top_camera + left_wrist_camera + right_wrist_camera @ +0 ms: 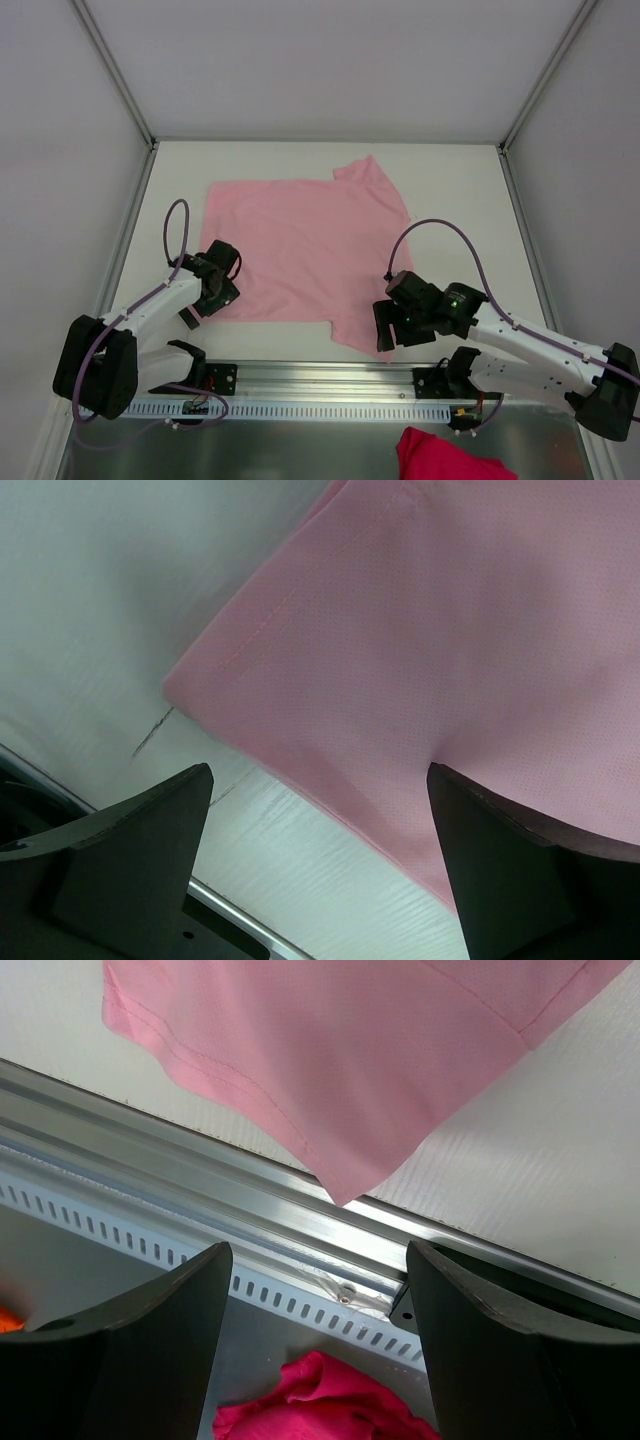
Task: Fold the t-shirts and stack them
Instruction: Grap the side of the flattened tshirt closest away from the robot with both arms
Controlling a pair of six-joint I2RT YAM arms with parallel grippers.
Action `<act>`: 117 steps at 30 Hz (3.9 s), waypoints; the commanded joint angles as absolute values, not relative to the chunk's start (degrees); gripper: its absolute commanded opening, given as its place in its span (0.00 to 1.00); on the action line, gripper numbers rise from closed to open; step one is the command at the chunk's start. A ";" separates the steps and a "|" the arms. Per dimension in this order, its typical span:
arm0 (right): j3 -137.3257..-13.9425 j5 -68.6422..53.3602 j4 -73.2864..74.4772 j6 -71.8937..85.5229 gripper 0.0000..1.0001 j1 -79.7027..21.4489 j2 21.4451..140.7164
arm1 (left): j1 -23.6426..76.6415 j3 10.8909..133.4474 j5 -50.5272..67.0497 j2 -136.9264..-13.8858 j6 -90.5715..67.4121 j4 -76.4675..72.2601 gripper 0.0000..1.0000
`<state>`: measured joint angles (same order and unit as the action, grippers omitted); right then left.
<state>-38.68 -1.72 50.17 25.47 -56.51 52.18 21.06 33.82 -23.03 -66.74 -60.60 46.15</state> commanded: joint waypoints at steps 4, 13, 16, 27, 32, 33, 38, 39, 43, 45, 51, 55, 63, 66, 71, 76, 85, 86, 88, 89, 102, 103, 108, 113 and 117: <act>-38.85 -0.35 48.96 26.19 0.75 -56.87 52.12 | 21.45 34.10 -21.27 -66.36 -62.84 46.67 0.92; -37.71 -0.61 45.53 26.28 0.75 -56.86 51.33 | 21.45 37.79 -25.48 -70.04 -65.65 54.84 0.97; -36.74 -2.11 43.08 26.28 0.75 -56.87 51.07 | 21.36 39.81 -27.07 -69.87 -65.57 55.11 0.97; -33.75 -2.99 44.47 24.52 0.76 -56.78 48.52 | 11.43 34.64 -21.97 -67.24 -62.93 46.32 0.95; -33.84 -3.87 43.95 24.70 0.76 -56.78 48.95 | 5.55 33.31 -20.83 -65.83 -61.36 44.91 0.95; -33.92 -3.95 43.77 24.78 0.76 -56.78 49.13 | 5.19 33.57 -21.00 -65.74 -61.26 44.91 0.95; -33.66 -4.22 43.33 25.31 0.76 -56.78 49.48 | 2.64 33.40 -21.01 -65.74 -59.24 43.60 0.95; -33.49 -4.31 43.16 25.66 0.76 -56.86 49.40 | 1.77 33.31 -20.83 -65.66 -58.98 43.42 0.95; -32.61 -4.48 42.45 25.93 0.76 -56.78 49.75 | 0.97 33.57 -20.83 -65.66 -58.53 43.33 0.93; -32.78 -4.48 42.36 25.93 0.76 -56.78 50.36 | 0.79 33.75 -20.83 -65.04 -58.71 43.86 0.93; -33.84 -4.57 41.84 25.14 0.76 -56.78 52.12 | 0.70 33.93 -21.71 -63.72 -58.71 45.17 0.72; -33.84 -5.10 41.48 25.05 0.76 -56.78 53.17 | 0.62 33.84 -22.06 -63.20 -59.06 45.97 0.64; -34.28 -4.13 42.80 24.79 0.76 -56.78 52.39 | 0.44 34.10 -21.97 -63.37 -59.06 46.58 0.47; -34.19 -3.78 43.07 24.78 0.76 -56.69 52.12 | 0.44 34.45 -21.71 -63.63 -58.98 47.20 0.43; -34.54 -3.87 42.72 24.52 0.76 -56.78 52.65 | 0.44 34.72 -21.71 -63.11 -59.15 48.16 0.39; -35.42 -3.34 42.80 24.08 0.76 -56.69 53.79 | 0.53 35.16 -21.45 -62.32 -59.15 49.04 0.40; -35.77 -3.08 39.81 24.87 0.75 -56.78 59.23 | 0.53 34.63 -21.10 -60.30 -58.80 50.54 0.33; -35.60 -2.73 39.90 24.87 0.75 -56.69 60.54 | 0.53 34.63 -20.75 -60.12 -58.80 50.54 0.30; -34.90 -2.29 39.46 25.05 0.74 -56.78 61.87 | 0.53 34.63 -20.39 -59.68 -58.97 50.62 0.29; -34.20 -1.94 39.20 25.22 0.73 -56.78 62.92 | 0.53 34.63 -20.22 -59.68 -58.97 50.62 0.29; -31.20 -2.29 36.21 26.37 0.44 -56.78 65.04 | 0.53 34.54 -19.95 -59.24 -58.80 50.80 0.27; -30.94 -2.29 36.21 26.45 0.42 -56.78 64.87 | 0.53 34.54 -19.86 -59.15 -58.71 50.80 0.26; -31.02 -2.37 36.21 26.28 0.29 -56.69 64.95 | 0.61 33.93 -19.42 -59.33 -58.89 50.10 0.18; -31.81 -2.20 36.21 25.32 0.23 -56.78 66.00 | 0.53 34.10 -18.99 -59.59 -58.97 49.75 0.00; -32.61 -2.37 36.04 24.79 0.03 -56.78 67.41 | 0.53 34.80 -19.07 -60.29 -58.62 49.40 0.00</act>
<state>-31.05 -3.31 36.42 25.08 -56.51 66.41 1.02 33.82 -19.55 -60.23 -58.94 48.86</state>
